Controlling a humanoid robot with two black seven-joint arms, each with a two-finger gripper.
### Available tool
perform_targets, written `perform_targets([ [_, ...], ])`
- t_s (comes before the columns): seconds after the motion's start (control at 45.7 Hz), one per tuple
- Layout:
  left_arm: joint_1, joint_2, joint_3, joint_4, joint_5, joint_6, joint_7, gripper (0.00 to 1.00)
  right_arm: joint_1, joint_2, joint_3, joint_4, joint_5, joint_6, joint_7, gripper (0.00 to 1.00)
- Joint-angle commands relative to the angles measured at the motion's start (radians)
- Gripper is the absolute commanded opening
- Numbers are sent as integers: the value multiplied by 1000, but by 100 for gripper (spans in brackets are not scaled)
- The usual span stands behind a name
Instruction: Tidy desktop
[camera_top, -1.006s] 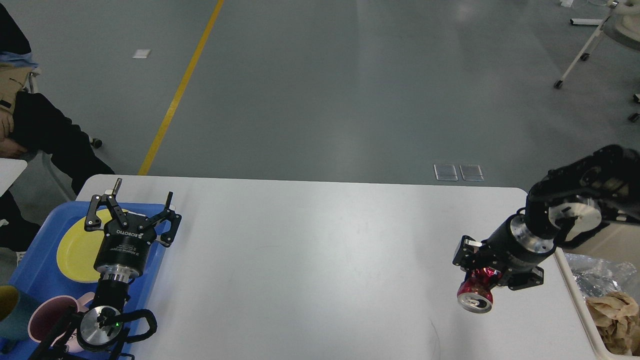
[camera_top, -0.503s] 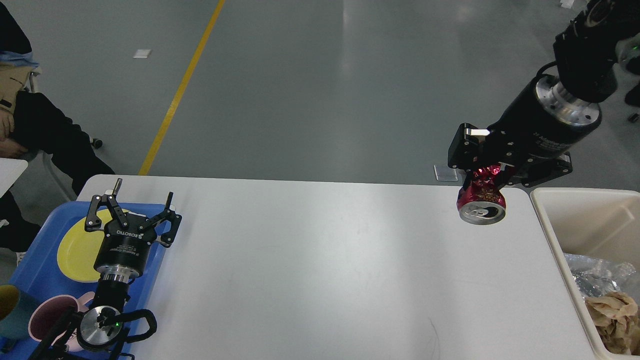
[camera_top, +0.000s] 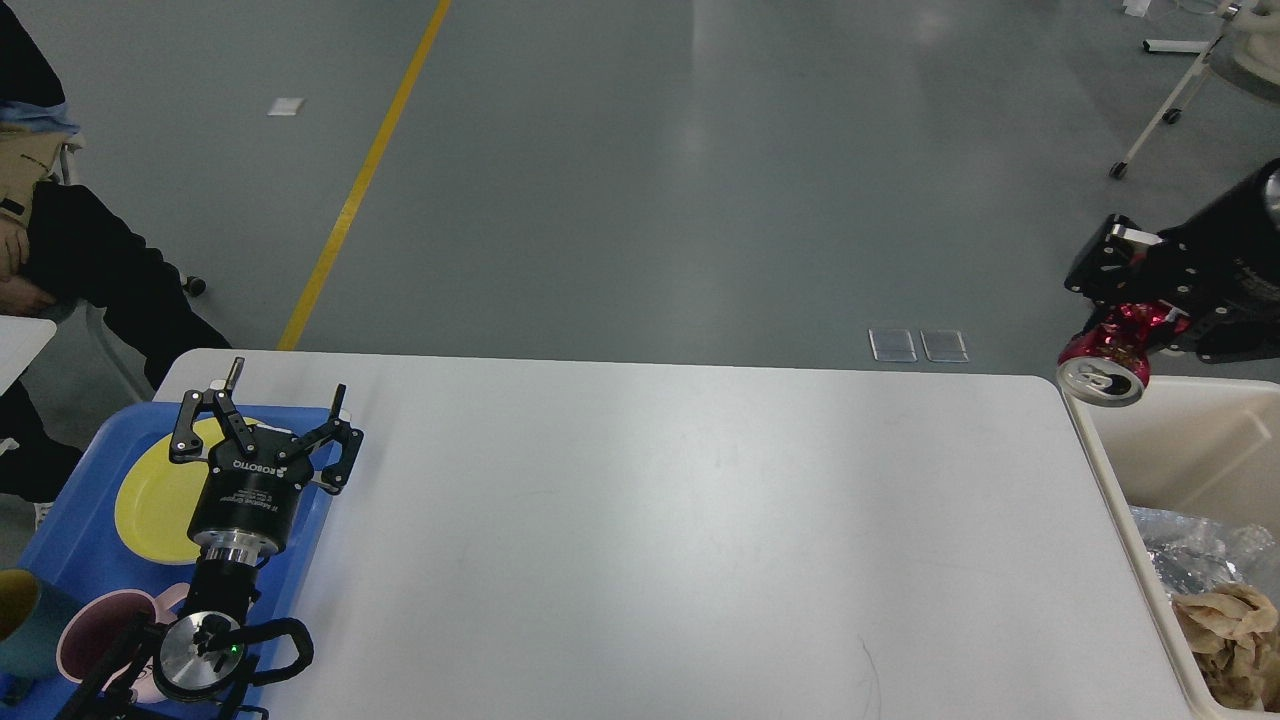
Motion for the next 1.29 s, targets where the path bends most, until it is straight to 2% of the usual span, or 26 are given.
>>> perform_targets([
  [0.0, 0, 0, 0, 0, 0, 0, 0, 96, -189, -99, 15, -141, -4, -32, -2, 0],
  [0.131, 0, 0, 0, 0, 0, 0, 0, 96, -447, -124, 75, -350, 4, -87, -2, 0],
  [0.372, 0, 0, 0, 0, 0, 0, 0, 96, -906, -124, 195, -652, 7, -369, -2, 0],
  [0.437, 0, 0, 0, 0, 0, 0, 0, 96, -1061, -115, 240, -788, 12, -426, 0, 0],
  [0.481, 0, 0, 0, 0, 0, 0, 0, 96, -1198, -101, 296, -941, 13, -454, -2, 0],
  [0.612, 0, 0, 0, 0, 0, 0, 0, 96, -1533, 12, 411, -1287, 12, -482, 0, 0],
  [0.678, 0, 0, 0, 0, 0, 0, 0, 96, -1647, 54, 434, -1413, 12, -505, 1, 0],
  [0.897, 0, 0, 0, 0, 0, 0, 0, 96, -1764, 129, 448, -1434, 7, -618, 0, 0],
  [1.269, 0, 0, 0, 0, 0, 0, 0, 96, -1848, 181, 449, -1434, 9, -658, 0, 0],
])
